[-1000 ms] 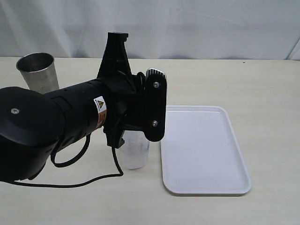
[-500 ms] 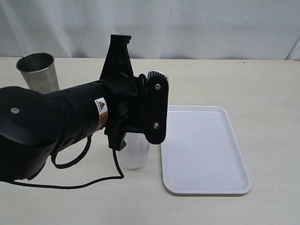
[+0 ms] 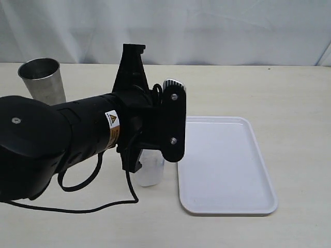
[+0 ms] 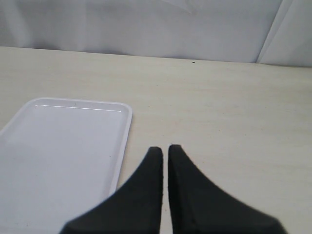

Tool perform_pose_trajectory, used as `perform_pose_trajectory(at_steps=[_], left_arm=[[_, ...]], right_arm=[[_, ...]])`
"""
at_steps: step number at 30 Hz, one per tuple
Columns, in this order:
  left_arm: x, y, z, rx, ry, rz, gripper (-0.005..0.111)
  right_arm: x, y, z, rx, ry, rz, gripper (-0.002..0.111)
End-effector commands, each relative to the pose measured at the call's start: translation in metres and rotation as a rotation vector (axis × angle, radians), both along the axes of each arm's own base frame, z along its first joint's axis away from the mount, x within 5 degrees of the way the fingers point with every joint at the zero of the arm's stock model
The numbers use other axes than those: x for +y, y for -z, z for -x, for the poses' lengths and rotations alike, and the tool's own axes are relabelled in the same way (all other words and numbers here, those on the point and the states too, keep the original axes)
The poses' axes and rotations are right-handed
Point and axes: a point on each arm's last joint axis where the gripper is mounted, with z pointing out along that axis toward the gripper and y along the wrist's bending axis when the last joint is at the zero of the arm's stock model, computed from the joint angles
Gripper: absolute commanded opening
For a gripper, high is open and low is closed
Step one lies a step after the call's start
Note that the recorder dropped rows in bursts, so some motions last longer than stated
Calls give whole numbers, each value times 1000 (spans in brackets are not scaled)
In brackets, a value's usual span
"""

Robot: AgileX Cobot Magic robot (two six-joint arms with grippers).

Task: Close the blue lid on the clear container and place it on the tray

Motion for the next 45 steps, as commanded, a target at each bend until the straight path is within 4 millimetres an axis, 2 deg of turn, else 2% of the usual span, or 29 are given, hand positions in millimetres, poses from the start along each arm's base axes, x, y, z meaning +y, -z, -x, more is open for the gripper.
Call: perform_pose_trajectory(at_steps=[1,6,45], left_arm=[[-3,1,6,19,15,13,0],[-6,3,12,68,-3,39,0],[-1,15,18,287,-123,100,0]], right_arm=[[0,1,0,-4,5,4,5],[0,1,0,-4,5,4,5],[0,1,0,-4,5,4,5]])
